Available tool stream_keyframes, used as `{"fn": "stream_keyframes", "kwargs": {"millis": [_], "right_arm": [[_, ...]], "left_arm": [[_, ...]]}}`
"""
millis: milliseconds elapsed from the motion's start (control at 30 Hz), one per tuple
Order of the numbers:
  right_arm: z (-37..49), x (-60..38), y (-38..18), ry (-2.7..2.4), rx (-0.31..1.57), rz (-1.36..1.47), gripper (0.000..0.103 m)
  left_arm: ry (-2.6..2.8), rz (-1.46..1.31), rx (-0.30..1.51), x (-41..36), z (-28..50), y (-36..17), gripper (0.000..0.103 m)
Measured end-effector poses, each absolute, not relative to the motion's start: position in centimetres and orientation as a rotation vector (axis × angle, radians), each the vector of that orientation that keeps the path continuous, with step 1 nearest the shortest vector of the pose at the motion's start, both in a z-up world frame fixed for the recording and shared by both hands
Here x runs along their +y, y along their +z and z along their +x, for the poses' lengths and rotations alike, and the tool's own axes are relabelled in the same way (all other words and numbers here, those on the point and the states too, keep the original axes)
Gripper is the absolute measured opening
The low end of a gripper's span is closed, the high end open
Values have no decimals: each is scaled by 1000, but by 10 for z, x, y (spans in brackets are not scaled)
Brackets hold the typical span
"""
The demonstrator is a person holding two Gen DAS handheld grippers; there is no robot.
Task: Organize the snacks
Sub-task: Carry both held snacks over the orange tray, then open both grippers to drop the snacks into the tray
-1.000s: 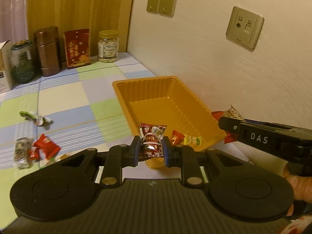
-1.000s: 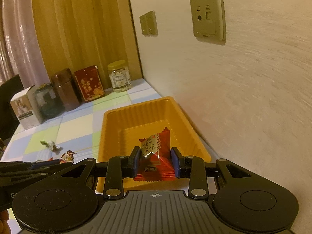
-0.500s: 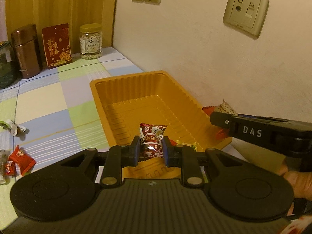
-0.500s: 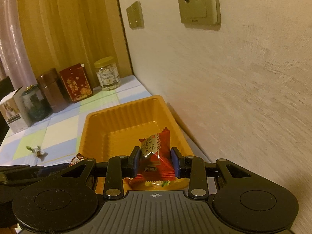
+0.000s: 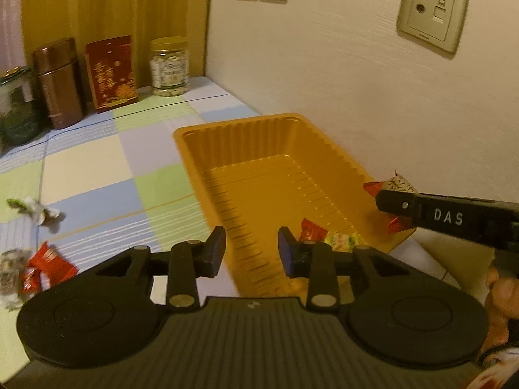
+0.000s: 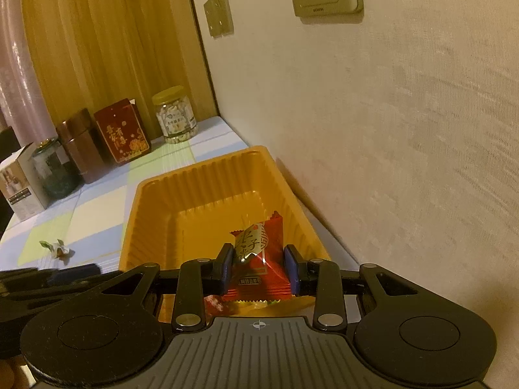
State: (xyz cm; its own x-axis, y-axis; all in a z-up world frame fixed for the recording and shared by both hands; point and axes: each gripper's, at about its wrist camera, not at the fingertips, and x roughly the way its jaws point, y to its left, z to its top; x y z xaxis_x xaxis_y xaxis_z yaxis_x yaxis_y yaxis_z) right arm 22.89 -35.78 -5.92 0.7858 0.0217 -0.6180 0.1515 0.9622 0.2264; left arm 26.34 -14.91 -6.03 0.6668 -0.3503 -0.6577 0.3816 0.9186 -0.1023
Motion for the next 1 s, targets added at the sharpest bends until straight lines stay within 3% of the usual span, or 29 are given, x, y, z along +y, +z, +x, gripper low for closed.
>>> {"fn": "stream_keyframes", "kwargs": {"millis": [533, 600, 633, 667, 1000], "right_arm": [[243, -353, -57, -4, 630, 332, 34], [248, -355, -61, 13, 623, 363, 44], [248, -356, -62, 13, 623, 373, 65], [246, -357, -64, 8, 616, 389, 71], [210, -355, -58, -16, 649, 412, 71]], "left_arm": [[-363, -1, 726, -129, 254, -55, 36], [-358, -1, 728, -127, 253, -56, 37], [-357, 0, 728, -126, 252, -56, 37], [-355, 4, 728, -124, 251, -56, 37], [-320, -24, 735, -108, 228, -49, 38]]}}
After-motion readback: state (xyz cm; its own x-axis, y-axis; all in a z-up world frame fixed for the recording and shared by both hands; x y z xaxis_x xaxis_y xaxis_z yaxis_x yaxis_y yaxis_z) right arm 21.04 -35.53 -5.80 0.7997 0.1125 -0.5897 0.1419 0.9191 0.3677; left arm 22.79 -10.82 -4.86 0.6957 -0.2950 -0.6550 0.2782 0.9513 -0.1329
